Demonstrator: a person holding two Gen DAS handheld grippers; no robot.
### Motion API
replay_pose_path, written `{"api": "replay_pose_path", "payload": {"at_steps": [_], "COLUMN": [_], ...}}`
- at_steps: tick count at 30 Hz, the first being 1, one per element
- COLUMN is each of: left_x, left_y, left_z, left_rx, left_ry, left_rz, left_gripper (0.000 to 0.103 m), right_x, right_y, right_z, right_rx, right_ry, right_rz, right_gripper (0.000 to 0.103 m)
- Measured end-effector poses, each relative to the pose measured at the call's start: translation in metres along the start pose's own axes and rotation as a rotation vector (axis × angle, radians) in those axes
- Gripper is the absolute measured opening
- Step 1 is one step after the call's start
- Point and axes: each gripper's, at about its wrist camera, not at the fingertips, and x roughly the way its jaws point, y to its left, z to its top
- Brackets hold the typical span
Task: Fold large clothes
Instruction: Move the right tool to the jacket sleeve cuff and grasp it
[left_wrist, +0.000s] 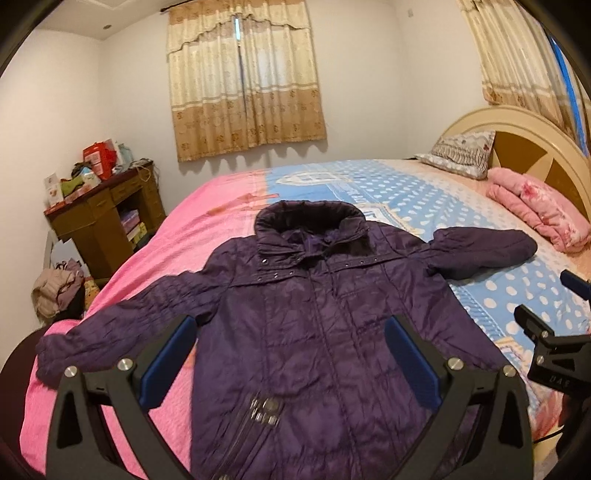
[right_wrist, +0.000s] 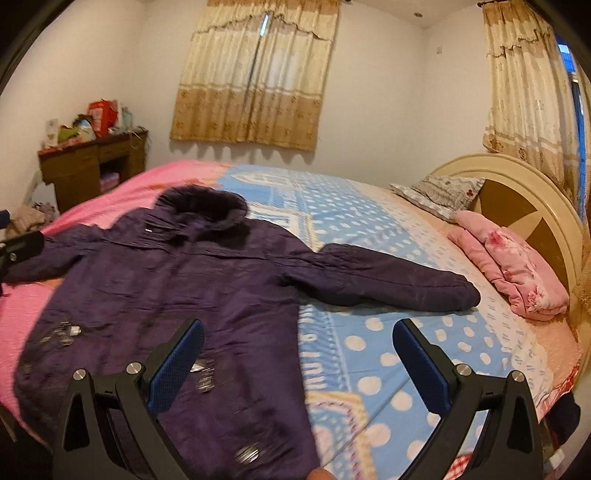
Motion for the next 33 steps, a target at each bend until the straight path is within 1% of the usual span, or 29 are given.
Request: {"api": "replay_pose_path", "payload": {"at_steps": [2, 7, 13, 18, 22, 25, 28, 33], "left_x": [0.018, 0.052, 0.087, 0.109, 0.126, 0.141, 0.155, 0.166], "left_y": [-0.007, -0.023, -0.038, -0.05, -0.055, -0.058, -0.06, -0.064], "left_z": [0.005, 0.018, 0.03, 0.035, 0.039, 0.04, 0.039, 0.039], "left_rx": [0.021, 0.065, 0.081, 0.109, 0.103, 0.102, 0.096, 0.088], "left_ry": [0.022, 0.047, 0.079, 0.094, 0.111, 0.115, 0.139, 0.156], "left_rz": [-0.007, -0.002, -0.009, -0.003, -0.002, 0.013, 0.018, 0.015], "left_gripper": [0.103, 0.103, 0.103, 0.103, 0.103, 0.103, 0.103, 0.103], "right_x": [0.014, 0.049, 0.084, 0.104, 0.12, 0.136, 0.153, 0.176], "right_y": [-0.008, -0.034, -0.06, -0.081, -0.097, -0.11, -0.123, -0.151], "right_z": [0.003, 0.009, 0.014, 0.016, 0.015, 0.014, 0.012, 0.01], "right_rx": [0.004, 0.015, 0.014, 0.019, 0.029, 0.032, 0.028, 0.039], "right_ry": [0.018, 0.062, 0.101, 0.118, 0.139, 0.16, 0.185, 0.219], "right_rz": [-0.019, -0.08, -0.134, -0.175, -0.196, -0.213, -0.234, -0.268], "right_gripper": [0.102, 0.102, 0.102, 0.102, 0.102, 0.102, 0.102, 0.102]}}
